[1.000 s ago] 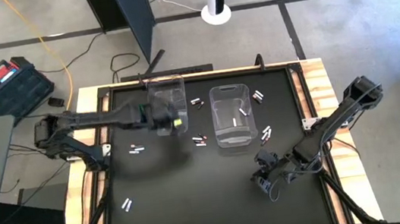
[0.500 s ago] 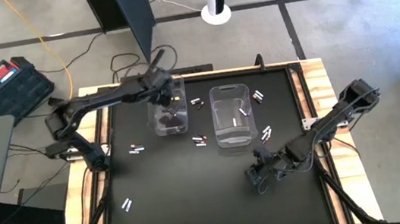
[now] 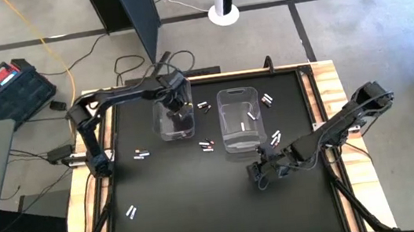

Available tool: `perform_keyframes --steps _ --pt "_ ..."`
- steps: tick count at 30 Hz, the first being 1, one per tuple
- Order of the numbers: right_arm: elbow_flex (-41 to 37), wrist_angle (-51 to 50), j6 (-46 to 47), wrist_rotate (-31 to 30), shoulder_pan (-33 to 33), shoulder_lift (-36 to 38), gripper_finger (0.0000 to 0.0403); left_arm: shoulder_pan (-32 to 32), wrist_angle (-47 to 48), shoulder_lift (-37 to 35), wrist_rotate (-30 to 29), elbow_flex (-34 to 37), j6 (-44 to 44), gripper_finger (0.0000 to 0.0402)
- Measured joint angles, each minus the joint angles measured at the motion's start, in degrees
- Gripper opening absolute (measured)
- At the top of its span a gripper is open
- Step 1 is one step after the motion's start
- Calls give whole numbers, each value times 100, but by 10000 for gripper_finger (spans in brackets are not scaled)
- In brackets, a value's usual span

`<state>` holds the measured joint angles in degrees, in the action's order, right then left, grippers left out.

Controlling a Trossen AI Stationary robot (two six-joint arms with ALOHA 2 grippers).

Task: Sort batteries
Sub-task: Put the black battery into the left transparent bin, then put the white battery into the right transparent bin

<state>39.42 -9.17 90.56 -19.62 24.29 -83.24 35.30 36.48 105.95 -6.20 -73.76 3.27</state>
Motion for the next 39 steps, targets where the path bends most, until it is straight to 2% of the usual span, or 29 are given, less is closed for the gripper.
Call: perform_keyframes --steps 9,22,32,39 --pt "0 22 -7 0 -11 0 126 253 -122 44 32 -2 160 57" --pt "0 26 94 2 -85 0 126 259 -63 103 122 -2 30 57" --pt "0 68 96 2 -120 0 126 259 46 103 116 -2 -6 83" --pt "-2 70 98 2 -120 0 126 259 49 103 105 -2 -6 86"
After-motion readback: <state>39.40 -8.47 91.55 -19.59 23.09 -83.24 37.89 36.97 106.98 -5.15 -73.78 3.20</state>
